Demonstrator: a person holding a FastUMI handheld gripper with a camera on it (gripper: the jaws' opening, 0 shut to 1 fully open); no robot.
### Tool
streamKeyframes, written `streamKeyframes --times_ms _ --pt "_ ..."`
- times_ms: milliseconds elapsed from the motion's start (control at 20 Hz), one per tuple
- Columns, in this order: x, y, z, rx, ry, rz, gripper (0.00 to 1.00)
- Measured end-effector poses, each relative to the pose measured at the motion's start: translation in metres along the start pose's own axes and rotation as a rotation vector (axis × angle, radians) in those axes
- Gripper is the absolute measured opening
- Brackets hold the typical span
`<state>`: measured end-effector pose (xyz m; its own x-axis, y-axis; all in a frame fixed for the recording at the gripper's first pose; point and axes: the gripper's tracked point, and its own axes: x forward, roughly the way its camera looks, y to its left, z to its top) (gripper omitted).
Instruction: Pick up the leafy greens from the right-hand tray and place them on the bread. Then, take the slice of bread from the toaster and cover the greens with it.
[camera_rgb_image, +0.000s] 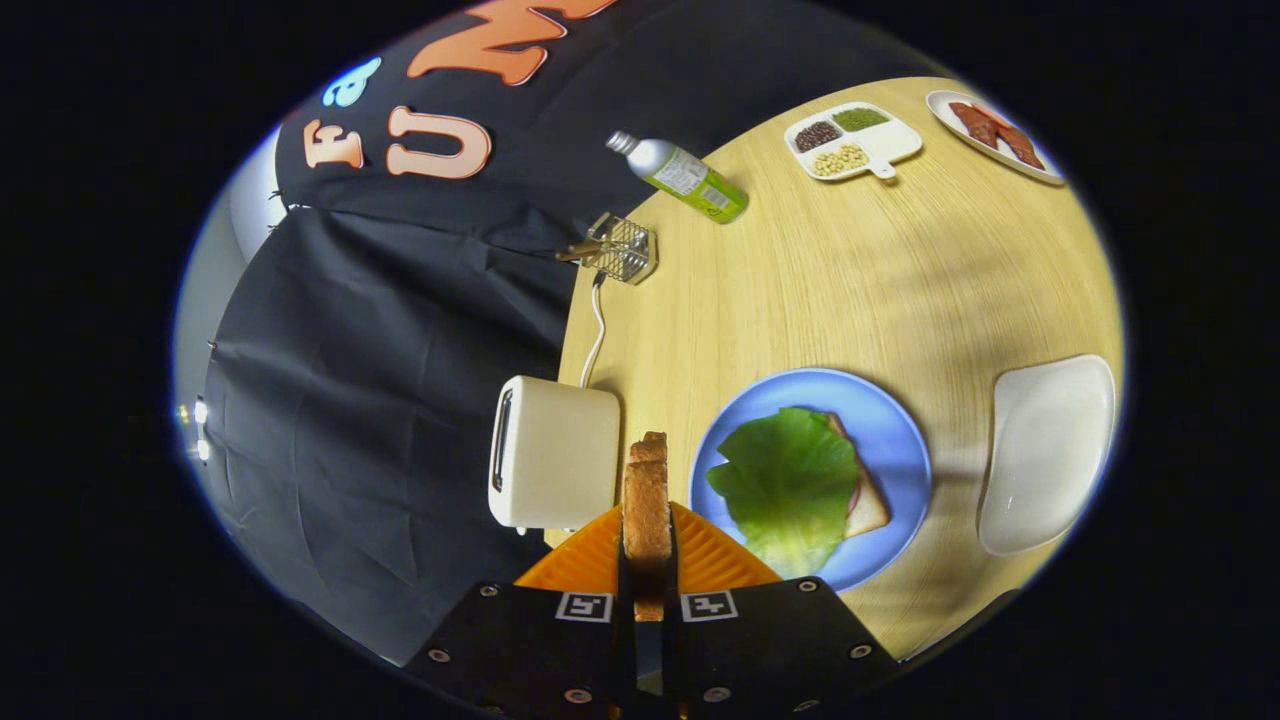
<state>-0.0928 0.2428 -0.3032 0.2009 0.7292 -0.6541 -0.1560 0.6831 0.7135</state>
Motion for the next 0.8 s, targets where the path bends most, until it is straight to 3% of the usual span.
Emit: streamKeyframes --times_ms 250,450,700,800 --pt "0.016 -0.026 -0.008 0.026 0.029 -0.033 0.11" --pt "0.021 -0.056 -0.006 -0.019 0.002 -0.12 0.11" --pt "0.021 -0.067 -0.005 0.004 0.008 -0.188 0.17" --pt "0.017 -0.075 -0.005 -0.011 0.007 -0.23 0.28"
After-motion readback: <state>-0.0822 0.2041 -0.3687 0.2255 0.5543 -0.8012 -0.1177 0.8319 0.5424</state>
